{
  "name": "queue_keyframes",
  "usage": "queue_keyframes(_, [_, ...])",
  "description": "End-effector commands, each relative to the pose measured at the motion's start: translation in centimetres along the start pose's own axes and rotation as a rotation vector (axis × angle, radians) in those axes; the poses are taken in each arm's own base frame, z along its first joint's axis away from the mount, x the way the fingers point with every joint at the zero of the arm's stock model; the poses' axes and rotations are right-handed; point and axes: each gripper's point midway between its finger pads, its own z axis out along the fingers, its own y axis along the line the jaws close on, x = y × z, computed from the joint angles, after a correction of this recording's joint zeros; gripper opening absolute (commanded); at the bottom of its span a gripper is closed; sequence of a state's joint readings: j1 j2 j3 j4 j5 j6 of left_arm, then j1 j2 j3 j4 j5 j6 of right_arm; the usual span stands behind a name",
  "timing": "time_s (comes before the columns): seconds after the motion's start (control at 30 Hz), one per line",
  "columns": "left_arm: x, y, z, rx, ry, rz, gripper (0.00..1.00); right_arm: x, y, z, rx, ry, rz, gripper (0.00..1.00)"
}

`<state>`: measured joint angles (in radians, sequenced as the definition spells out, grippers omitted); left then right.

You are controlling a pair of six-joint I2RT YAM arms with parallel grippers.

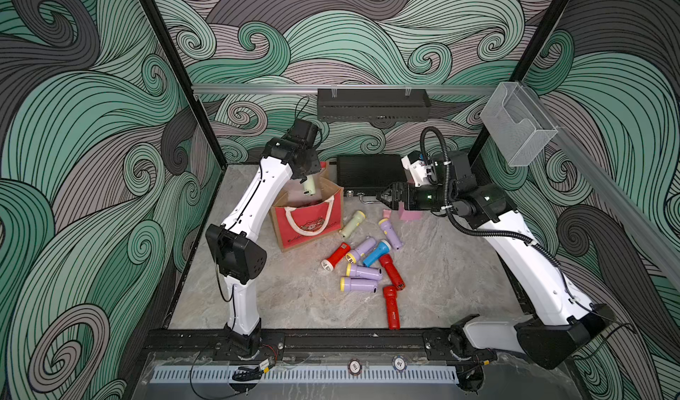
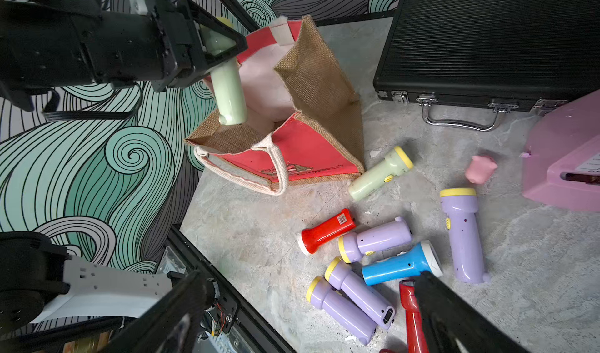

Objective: Put the flashlights into the tote bags
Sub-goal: Place the flashlight in the canvas bag.

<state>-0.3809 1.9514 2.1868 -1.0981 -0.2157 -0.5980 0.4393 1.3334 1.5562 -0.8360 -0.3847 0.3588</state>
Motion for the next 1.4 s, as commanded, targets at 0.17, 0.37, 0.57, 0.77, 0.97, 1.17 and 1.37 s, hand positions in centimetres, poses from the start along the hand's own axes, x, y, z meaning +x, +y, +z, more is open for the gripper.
queue_keyframes(0.17, [2.2,1.5,4.9,-0.095,0.079,0.009,0.00,1.2,-2.3,0.1,0.105,0.011,0.040,1.00])
queue_keyframes(0.37, [4.5,2.4,7.0,-0.140,0.154,0.006,0.00,3.7,-5.0,1.5,0.188,0.078,0.144,1.00])
queue_keyframes(0.57, [6.2,3.3,9.2,-0.191,0.203,0.004,0.00,6.9,-8.0,3.2,0.269,0.161,0.195,1.00])
queue_keyframes(0.77, [7.7,3.8,11.0,-0.201,0.258,0.014,0.00,9.7,-11.2,5.0,0.342,0.241,0.223,1.00])
queue_keyframes(0.97, [9.5,4.8,12.5,-0.213,0.296,0.008,0.00,11.3,-14.1,7.6,0.387,0.310,0.235,0.98])
queue_keyframes(1.17, [10.4,5.7,12.7,-0.233,0.306,0.013,0.00,11.9,-16.1,10.3,0.410,0.367,0.219,0.96])
queue_keyframes(1.37, [10.7,6.4,12.5,-0.235,0.299,0.007,0.05,12.8,-18.1,12.7,0.439,0.438,0.206,0.92])
